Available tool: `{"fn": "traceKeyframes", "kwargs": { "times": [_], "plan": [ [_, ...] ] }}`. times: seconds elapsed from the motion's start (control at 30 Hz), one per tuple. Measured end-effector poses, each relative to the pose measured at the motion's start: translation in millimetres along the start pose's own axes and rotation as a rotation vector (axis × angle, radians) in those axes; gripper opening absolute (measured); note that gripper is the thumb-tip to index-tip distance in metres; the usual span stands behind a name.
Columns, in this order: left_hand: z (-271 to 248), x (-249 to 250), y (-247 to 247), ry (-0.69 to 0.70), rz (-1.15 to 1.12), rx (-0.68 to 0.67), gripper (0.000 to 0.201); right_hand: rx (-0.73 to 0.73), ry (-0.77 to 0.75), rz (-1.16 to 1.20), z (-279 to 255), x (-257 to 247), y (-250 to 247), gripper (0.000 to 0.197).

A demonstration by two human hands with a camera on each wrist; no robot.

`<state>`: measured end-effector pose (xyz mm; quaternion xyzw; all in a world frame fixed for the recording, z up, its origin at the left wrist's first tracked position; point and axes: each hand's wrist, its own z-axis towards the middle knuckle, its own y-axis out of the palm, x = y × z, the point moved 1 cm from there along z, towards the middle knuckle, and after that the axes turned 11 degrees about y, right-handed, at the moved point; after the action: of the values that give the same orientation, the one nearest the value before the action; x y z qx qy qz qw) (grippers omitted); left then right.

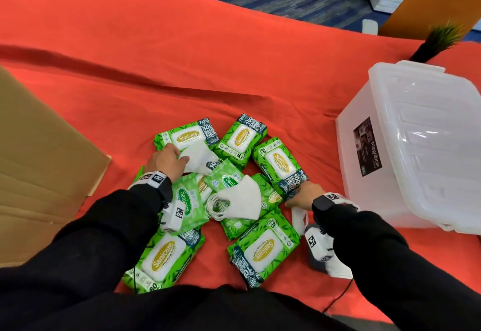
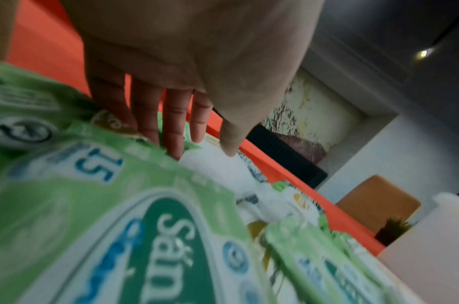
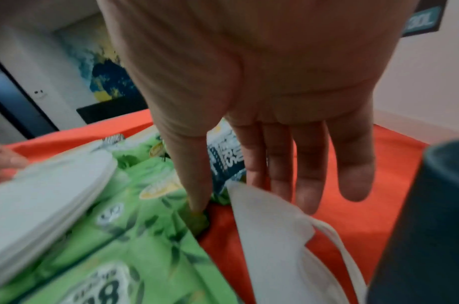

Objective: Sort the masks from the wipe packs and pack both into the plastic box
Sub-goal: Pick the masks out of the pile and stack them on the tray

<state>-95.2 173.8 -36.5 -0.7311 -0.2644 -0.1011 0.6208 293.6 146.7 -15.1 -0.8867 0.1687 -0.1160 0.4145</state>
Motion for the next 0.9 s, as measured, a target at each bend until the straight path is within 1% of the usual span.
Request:
{"fn": "traceKeyframes", "kwargs": {
  "times": [0.03,0.07,0.13,0.2,0.23,0.27,0.33,0.37,0.4,0.43,0.47,0.53,0.6,0.63,0.7,0.77,0.83,0.87,0.9],
  "plan": [
    [-2.2,2.2,2.8,-0.002,0.045,-0.017,0.033,-0.007,-0.015,-0.062,0.5,-3.9,6.0,0.058],
    [-4.7,4.0,5.1,0.001,0.09,-0.039,0.04,-0.001,-0.04,-0.11,0.0,-8.1,10.4,0.054],
    [-7.8,8.5,8.1,0.002,0.128,-0.07,0.046,0.028,-0.086,-0.145,-0.4,-13.9,10.2,0.038],
    [-6.5,9.5,8.0,-0.008,0.065,-0.063,0.044,0.026,-0.137,-0.09,-6.1,-18.0,-2.1,0.027],
    [-4.9,9.0,7.8,-0.014,0.004,-0.047,0.043,0.028,-0.163,-0.004,-9.5,-19.3,-9.7,0.022],
    [-2.9,8.2,8.0,-0.01,-0.087,-0.022,0.042,0.02,-0.192,0.154,-14.5,-20.1,-17.4,0.017],
    [-2.0,13.0,5.7,0.027,-0.316,0.035,0.041,-0.043,-0.261,0.63,-27.7,-21.8,-32.3,0.011],
    [-4.3,17.8,2.9,0.045,-0.412,0.06,0.036,-0.095,-0.286,0.847,-35.1,-24.0,-39.8,0.01],
    [-8.3,23.3,-0.1,0.063,-0.484,0.076,0.027,-0.147,-0.299,1.008,-40.7,-26.2,-45.1,0.011],
    [-13.0,28.1,-3.1,0.081,-0.537,0.08,0.014,-0.18,-0.293,1.101,-45.0,-29.1,-48.5,0.013],
    [-17.7,32.0,-6.3,0.101,-0.599,0.083,0.007,-0.202,-0.275,1.154,-47.5,-31.9,-49.6,0.016],
    [-26.4,38.0,-14.2,0.121,-0.723,0.099,0.007,-0.233,-0.219,1.181,-52.6,-36.3,-47.8,0.018],
    [-36.7,45.1,-28.4,0.177,-0.767,0.096,0.012,-0.281,-0.172,1.197,-54.9,-38.6,-42.3,0.018],
    [-44.1,50.5,-37.6,0.242,-0.739,0.075,0.015,-0.301,-0.154,1.211,-57.3,-40.2,-40.7,0.017],
    [-63.9,68.1,-56.6,0.413,-0.655,-0.015,0.014,-0.308,-0.134,1.269,-60.9,-43.1,-40.2,0.015],
    [-88.8,91.3,-75.9,0.578,-0.627,-0.167,0.009,-0.292,-0.118,1.323,-64.5,-46.5,-42.0,0.016],
    [-108.3,110.7,-85.6,0.685,-0.659,-0.371,0.006,-0.304,-0.12,1.364,-68.0,-49.6,-42.4,0.018],
    [-112.8,116.1,-85.5,0.717,-0.678,-0.43,0.005,-0.331,-0.132,1.382,-71.0,-51.8,-42.2,0.018],
    [-114.1,119.1,-82.3,0.734,-0.686,-0.424,0.005,-0.363,-0.149,1.394,-75.2,-54.4,-42.1,0.019]
  ]
}}
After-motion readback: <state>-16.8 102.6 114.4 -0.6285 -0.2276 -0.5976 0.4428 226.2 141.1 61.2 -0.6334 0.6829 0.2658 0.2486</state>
